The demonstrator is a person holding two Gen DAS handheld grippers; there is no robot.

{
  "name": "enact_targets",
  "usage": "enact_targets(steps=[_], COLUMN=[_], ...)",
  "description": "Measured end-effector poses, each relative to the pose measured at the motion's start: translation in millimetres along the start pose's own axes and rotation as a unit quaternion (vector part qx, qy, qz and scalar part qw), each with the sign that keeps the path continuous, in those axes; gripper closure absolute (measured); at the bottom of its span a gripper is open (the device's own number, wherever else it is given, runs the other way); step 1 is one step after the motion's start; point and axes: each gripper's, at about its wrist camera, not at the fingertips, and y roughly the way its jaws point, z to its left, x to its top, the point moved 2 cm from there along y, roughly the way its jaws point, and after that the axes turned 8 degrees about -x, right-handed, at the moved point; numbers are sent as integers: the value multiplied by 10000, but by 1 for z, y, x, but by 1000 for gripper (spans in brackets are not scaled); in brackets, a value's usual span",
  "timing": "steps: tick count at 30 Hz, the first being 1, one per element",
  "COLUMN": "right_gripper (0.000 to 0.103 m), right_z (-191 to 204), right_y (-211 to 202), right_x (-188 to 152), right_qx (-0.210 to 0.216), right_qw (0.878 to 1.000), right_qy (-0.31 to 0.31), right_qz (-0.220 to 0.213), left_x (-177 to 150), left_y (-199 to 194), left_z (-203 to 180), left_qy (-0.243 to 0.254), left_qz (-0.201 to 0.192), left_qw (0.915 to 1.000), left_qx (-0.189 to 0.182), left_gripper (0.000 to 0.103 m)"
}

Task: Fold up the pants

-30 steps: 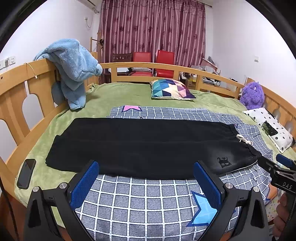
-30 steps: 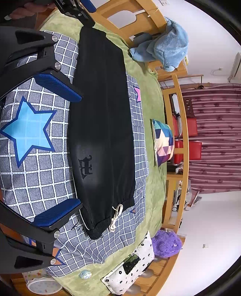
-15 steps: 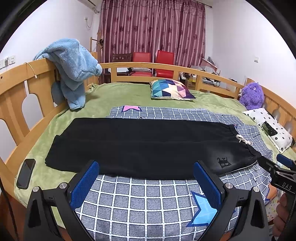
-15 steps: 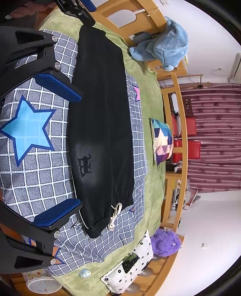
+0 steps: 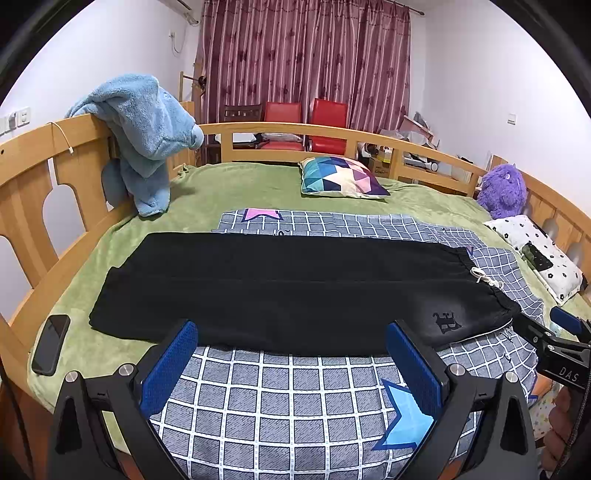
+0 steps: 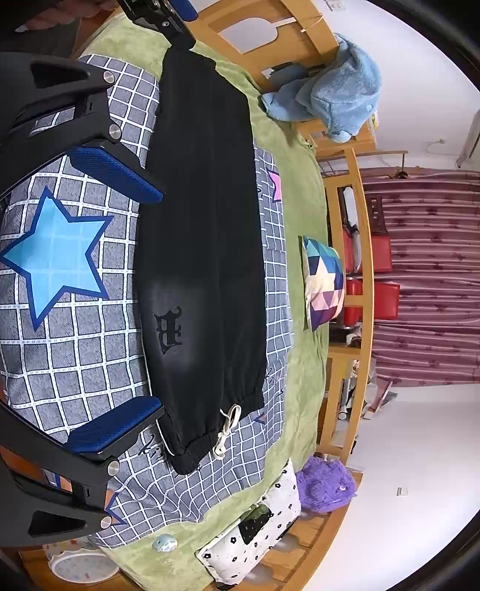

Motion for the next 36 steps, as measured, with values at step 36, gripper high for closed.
enact_targets(steps=[36], right_gripper=[1], right_z=[-20], right_y=[-32], right_x=[12], right_qx=[-111], right_qw=[9996], right_qy=[209], right_qz=[-161], left_x=[34], left_y=[-12], left_z=[38], left_qy=[-137], left_qz=[-267], left_qw=[9949], left_qx=[-958], left_gripper=[6])
